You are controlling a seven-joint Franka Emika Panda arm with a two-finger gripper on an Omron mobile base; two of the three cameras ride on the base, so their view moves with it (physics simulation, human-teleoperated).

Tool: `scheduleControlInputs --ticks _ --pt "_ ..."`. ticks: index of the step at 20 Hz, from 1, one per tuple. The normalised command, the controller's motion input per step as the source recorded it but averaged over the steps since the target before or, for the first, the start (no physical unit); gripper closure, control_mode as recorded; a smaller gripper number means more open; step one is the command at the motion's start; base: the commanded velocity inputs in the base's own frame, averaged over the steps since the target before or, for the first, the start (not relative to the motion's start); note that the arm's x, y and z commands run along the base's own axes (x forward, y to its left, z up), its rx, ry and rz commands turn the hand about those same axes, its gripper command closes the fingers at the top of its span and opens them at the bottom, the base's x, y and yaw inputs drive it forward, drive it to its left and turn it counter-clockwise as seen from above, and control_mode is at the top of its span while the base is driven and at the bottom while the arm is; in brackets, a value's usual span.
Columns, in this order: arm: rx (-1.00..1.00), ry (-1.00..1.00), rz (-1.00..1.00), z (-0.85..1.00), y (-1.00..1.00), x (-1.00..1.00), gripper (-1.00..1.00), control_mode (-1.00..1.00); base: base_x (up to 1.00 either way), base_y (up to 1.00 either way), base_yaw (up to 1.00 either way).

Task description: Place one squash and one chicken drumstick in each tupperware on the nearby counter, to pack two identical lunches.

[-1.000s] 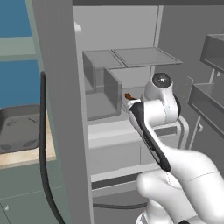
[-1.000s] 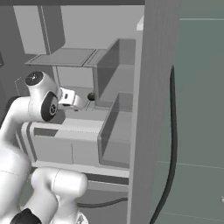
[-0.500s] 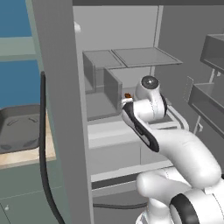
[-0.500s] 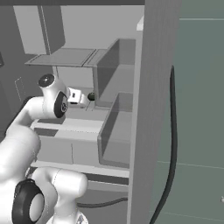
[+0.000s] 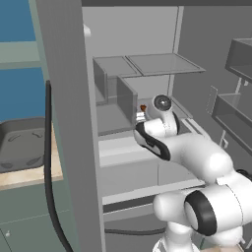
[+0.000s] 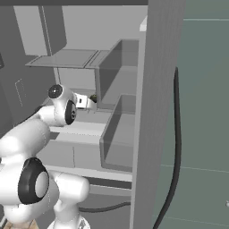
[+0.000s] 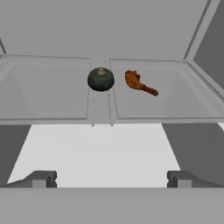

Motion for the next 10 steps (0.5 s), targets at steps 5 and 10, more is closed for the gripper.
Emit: scheduleControlInputs --ticks 5,10 --pt "0.06 0.06 0.0 0.0 0.01 0.53 -1.0 -1.0 0.0 0.0 0.0" --pt "0.03 0.07 0.0 -0.03 0.07 0.53 -1.0 -1.0 0.0 0.0 0.0"
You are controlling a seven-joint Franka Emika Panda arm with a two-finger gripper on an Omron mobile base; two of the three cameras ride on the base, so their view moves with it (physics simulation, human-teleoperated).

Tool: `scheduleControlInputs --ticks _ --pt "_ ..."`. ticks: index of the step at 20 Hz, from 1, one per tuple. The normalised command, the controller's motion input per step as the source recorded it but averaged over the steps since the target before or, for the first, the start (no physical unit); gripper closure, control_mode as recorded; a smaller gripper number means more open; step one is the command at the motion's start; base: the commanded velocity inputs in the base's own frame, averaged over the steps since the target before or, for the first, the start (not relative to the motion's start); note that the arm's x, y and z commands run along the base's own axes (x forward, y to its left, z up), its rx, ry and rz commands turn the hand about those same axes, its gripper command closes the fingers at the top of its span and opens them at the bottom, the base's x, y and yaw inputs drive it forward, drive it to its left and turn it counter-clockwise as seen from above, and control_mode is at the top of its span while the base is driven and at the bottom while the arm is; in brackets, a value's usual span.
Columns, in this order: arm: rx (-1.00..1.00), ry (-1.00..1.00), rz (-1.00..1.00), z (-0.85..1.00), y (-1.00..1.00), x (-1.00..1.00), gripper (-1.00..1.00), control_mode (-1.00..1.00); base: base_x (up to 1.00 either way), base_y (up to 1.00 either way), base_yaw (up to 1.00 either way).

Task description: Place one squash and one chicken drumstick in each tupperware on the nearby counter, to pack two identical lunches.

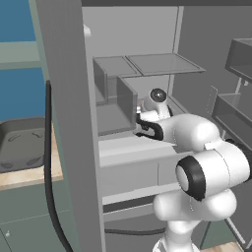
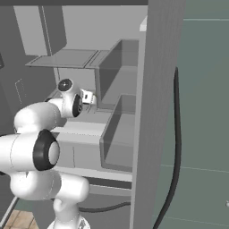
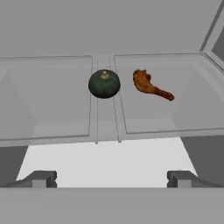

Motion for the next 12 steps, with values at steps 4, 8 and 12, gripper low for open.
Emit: scheduleControlInputs --ticks 4,8,12 --pt "0.0 0.01 0.0 -0.22 0.12 0.46 -1.0 -1.0 0.0 0.0 0.0" --pt "0.0 -0.02 0.0 -0.35 0.09 0.17 -1.0 -1.0 0.0 0.0 0.0" --pt "0.0 -0.01 0.0 -0.1 0.04 0.17 -1.0 -1.0 0.0 0.0 0.0"
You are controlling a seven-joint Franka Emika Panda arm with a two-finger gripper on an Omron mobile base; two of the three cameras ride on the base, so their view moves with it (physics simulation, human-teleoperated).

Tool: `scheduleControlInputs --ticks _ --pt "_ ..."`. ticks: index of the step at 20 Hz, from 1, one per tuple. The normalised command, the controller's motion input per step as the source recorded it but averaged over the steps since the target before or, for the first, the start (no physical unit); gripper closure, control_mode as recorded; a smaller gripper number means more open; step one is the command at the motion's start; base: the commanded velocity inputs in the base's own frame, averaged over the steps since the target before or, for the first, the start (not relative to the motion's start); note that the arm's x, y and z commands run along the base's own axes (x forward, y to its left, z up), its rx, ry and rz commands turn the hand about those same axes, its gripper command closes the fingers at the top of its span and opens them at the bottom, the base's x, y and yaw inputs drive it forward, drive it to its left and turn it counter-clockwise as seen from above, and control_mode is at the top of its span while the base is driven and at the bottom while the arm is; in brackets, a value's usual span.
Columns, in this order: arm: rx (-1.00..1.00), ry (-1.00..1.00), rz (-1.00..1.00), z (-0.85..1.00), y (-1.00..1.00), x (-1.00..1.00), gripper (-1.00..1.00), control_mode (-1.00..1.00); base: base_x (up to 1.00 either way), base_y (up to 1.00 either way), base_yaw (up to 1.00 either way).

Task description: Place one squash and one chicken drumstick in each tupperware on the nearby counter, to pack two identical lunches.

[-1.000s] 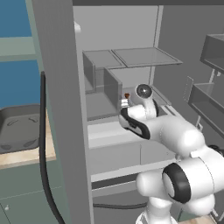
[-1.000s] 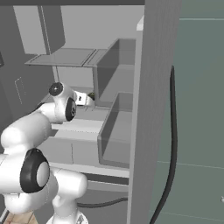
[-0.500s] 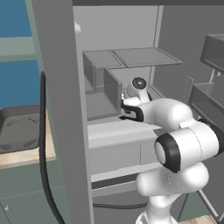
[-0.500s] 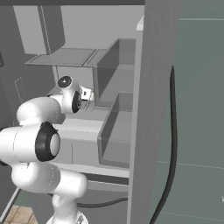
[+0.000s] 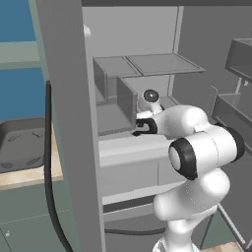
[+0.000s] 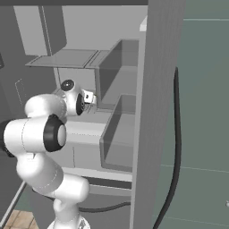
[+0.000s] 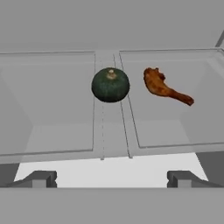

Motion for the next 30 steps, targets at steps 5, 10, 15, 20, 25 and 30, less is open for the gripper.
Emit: scheduleControlInputs --ticks 5,10,15,20,25,30 --pt "0.01 0.06 -0.01 0.0 0.06 0.21 -1.0 -1.0 0.0 0.0 0.0" --pt "0.01 0.06 -0.01 -0.02 0.13 0.23 -1.0 -1.0 0.0 0.0 0.0" --pt "0.0 0.0 -0.01 -0.15 0.12 0.19 -1.0 -1.0 0.0 0.0 0.0" --pt "0.0 0.0 -0.01 -0.13 0.01 0.22 -1.0 -1.0 0.0 0.0 0.0" --pt "0.0 0.01 -0.01 -0.01 0.0 0.3 -1.0 -1.0 0.0 0.0 0.0" --pt "0.0 0.02 -0.01 -0.02 0.0 0.34 -1.0 -1.0 0.0 0.0 0.0"
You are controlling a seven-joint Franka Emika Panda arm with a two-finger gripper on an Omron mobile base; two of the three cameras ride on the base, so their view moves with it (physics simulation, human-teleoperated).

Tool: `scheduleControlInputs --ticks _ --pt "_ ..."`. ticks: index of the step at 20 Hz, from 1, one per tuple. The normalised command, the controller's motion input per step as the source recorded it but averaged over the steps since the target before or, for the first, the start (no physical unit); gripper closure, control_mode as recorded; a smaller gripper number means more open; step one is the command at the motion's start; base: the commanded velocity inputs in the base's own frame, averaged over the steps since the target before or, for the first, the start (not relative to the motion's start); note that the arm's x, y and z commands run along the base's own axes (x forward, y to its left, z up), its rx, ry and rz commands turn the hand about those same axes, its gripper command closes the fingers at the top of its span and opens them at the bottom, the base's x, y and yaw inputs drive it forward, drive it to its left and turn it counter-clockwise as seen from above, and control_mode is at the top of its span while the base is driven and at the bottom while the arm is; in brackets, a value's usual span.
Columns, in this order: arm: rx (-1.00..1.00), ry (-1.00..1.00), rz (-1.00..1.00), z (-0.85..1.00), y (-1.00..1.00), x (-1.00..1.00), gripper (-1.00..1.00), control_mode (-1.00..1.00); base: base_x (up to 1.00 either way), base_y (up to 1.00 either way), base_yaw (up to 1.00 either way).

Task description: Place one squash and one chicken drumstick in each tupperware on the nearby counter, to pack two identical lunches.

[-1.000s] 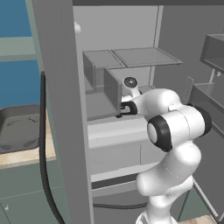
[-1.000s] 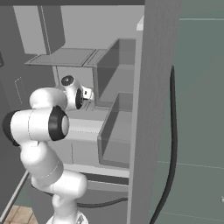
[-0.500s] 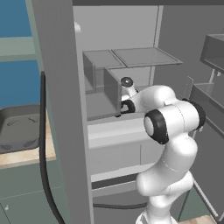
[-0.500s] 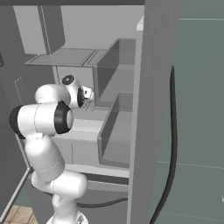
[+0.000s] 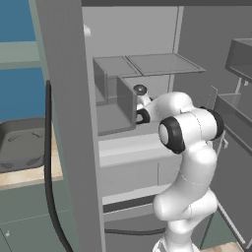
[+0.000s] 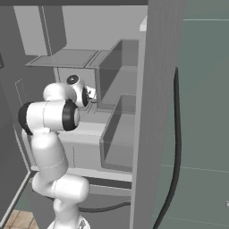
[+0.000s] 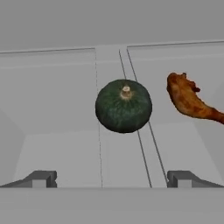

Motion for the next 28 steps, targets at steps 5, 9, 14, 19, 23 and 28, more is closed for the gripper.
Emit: scheduleControlInputs --ticks 5,9,14,19,23,28 --pt "0.0 0.0 0.0 -0.2 0.0 0.37 -1.0 -1.0 0.0 0.0 0.0" --pt "0.0 0.0 0.0 -0.34 0.0 0.34 -1.0 -1.0 0.0 0.0 0.0" --pt "0.0 0.0 0.0 -0.26 0.0 0.43 -1.0 -1.0 0.0 0.0 0.0" --pt "0.0 0.0 0.0 -0.23 0.0 0.49 -1.0 -1.0 0.0 0.0 0.0" --pt "0.0 0.0 -0.01 -0.2 0.0 0.5 -1.0 -1.0 0.0 0.0 0.0" --pt "0.0 0.0 -0.03 -0.25 -0.04 0.29 -1.0 -1.0 0.0 0.0 0.0"
